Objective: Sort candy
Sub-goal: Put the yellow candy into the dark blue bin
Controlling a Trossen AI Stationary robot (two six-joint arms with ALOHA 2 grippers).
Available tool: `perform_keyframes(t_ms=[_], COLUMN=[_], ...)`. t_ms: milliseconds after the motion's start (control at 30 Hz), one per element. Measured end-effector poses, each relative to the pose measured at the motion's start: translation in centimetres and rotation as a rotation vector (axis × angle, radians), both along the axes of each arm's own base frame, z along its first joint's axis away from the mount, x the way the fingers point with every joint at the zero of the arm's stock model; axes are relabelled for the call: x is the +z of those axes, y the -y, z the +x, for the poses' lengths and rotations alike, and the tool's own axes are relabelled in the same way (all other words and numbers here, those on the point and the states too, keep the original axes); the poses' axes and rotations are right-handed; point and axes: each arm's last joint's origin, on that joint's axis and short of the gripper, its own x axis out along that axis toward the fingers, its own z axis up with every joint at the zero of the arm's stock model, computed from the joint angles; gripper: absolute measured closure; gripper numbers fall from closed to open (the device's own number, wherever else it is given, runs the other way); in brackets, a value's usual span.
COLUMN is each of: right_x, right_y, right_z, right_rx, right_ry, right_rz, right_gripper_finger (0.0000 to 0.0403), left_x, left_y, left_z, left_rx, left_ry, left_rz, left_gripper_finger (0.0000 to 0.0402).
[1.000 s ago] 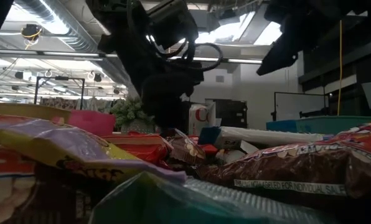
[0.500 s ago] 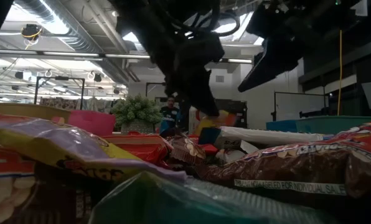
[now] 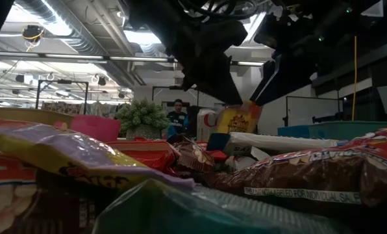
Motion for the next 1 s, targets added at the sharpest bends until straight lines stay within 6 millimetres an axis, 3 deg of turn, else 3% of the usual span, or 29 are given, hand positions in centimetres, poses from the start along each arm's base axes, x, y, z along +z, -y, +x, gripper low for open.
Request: perform_keyframes(t_ms=[500, 767, 1000], right_x=[-0.1, 0.4, 1.9], right_y=[0.0, 0.1, 0.4], right_z=[0.0, -0.5, -2.3], right_rx=[0.011, 0.020, 0.009], right_ry=[-0.006, -0.014, -0.037], right_rz=[-0.019, -0.028, -0.044], right_gripper_finger=[0.0394, 0.0392, 0.0395], left_x=[0.5, 0.6, 0.6], left_y=[0.3, 0.3, 0.3], left_z=[0.4, 0.5, 0.5], left_rx=[-0.009, -0.010, -0.009], left_ry=[0.063, 0.076, 0.078], left_rz=[-0.011, -0.013, -0.013], left_gripper_finger=[0.0401, 0.0392, 0.0318])
